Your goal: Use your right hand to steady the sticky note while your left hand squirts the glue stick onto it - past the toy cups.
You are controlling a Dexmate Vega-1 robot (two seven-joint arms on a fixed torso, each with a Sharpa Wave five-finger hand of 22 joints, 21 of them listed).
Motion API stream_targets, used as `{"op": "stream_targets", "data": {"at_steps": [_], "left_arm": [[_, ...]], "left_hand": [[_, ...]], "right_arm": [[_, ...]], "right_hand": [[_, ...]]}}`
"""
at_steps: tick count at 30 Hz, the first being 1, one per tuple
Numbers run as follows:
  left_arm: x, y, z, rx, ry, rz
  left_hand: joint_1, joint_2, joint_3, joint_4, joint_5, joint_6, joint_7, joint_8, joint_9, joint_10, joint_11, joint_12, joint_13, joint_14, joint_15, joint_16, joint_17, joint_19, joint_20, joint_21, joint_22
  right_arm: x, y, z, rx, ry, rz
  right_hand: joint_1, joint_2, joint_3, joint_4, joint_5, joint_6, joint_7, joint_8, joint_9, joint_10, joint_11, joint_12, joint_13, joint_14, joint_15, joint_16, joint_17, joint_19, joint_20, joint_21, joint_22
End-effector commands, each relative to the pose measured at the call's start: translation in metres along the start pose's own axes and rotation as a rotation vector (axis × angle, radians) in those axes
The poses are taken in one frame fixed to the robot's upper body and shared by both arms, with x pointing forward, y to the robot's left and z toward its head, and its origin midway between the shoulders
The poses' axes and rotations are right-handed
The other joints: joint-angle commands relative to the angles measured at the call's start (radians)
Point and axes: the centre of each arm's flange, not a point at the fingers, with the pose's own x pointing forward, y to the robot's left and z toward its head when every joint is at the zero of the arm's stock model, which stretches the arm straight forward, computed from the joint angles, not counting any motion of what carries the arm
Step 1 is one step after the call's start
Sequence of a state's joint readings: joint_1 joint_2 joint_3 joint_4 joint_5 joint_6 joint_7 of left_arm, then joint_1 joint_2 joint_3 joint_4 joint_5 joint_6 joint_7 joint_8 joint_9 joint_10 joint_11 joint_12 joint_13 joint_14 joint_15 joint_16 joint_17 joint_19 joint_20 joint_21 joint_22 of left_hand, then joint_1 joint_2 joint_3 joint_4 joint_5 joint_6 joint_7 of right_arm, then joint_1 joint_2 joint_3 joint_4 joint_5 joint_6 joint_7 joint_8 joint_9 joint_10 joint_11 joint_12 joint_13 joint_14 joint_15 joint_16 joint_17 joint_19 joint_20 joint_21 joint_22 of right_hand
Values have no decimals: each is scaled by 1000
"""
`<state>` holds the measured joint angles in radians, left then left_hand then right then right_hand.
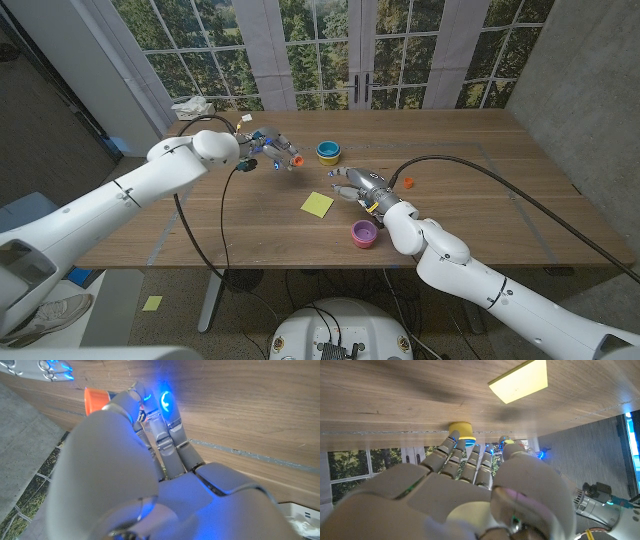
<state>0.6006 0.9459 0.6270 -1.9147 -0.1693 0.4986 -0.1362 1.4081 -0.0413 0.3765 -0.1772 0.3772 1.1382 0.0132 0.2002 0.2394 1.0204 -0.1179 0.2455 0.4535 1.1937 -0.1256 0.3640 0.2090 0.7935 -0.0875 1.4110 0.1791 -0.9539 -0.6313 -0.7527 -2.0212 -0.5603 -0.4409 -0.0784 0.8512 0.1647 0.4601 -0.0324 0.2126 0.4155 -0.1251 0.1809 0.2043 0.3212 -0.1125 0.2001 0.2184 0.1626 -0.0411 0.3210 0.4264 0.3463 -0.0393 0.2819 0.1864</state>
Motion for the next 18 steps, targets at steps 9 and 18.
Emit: {"op": "stream_targets", "data": {"at_steps": [9,18], "left_arm": [[-1,-4,-9,255,-23,176],[-2,-8,-10,395,-31,224]], "left_hand": [[1,15,2,7,3,20,6,3,2,168,-15,-6,3,100,-117,-7,0,-4,-121,-5,5],[-3,16,0,8,-1,22,-2,4,2,165,-27,-11,-1,94,-117,-10,0,-7,-121,-6,6]], "right_arm": [[6,-13,-22,308,-27,-26],[9,-15,-28,401,-48,-13]], "right_hand": [[-22,1,-15,1,10,-9,7,8,0,-3,12,2,2,-2,-120,-2,-2,2,-41,0,0],[-37,2,-26,1,13,-13,14,9,-1,-5,14,3,1,-3,-116,-4,-5,0,-41,-2,0]]}}
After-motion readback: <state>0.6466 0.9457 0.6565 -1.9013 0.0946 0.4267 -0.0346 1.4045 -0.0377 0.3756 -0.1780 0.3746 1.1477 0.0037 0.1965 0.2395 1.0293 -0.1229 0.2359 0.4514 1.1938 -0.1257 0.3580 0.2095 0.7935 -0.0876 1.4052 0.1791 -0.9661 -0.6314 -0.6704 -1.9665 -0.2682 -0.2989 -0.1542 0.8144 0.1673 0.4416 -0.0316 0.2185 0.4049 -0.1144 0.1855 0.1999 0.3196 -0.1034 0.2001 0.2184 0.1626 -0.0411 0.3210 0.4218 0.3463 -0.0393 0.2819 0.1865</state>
